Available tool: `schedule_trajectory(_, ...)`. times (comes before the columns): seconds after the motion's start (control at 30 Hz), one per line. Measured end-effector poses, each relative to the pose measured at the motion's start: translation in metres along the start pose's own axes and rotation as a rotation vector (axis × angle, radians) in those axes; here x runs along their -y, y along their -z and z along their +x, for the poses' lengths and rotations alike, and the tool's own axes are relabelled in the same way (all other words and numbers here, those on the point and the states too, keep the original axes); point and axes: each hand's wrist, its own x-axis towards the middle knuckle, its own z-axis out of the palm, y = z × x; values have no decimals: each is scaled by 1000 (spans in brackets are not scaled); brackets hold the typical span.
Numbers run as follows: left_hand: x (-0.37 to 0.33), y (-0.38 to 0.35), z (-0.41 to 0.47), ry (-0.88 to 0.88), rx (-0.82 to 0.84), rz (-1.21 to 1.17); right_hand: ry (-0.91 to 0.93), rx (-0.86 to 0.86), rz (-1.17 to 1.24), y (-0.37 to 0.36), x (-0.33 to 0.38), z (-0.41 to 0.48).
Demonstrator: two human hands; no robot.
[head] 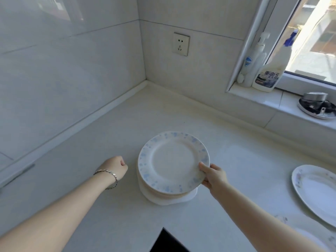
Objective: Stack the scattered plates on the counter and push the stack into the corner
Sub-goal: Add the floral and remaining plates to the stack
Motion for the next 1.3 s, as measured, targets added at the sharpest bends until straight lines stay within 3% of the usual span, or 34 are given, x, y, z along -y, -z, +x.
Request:
schedule_trajectory(0.1, 3, 0, 7, -2, 8, -16, 54, -22, -138, -2, 1, 1)
schedule_trajectory(0.23, 2, -2, 14, -4, 41, -15, 254, -106, -649, 0, 5, 3)
schedule_trajectory(0.3, 0, -3, 16, -1, 49, 1, 254, -125, -804, 1, 0, 5)
schedule_trajectory(0.57, -5, -4, 17, -50, 43, 40, 252, -130, -1051, 1, -9, 13)
schedule_trajectory(0.73, -22, 0, 9, -131, 34, 26, 266, -116, -1086, 21, -3, 11)
schedule_trajectory(0.97, -95, -11, -31, -276, 65, 8, 70, -86, -1081, 95, 3, 2)
schedule_trajectory(1.17, -186, -77, -88, -445, 172, 107, -1, -140, -1008, 200, -6, -19)
schedule_trajectory(1.3, -240, -148, -126, -478, 348, 154, -54, -227, -958, 288, -23, -37)
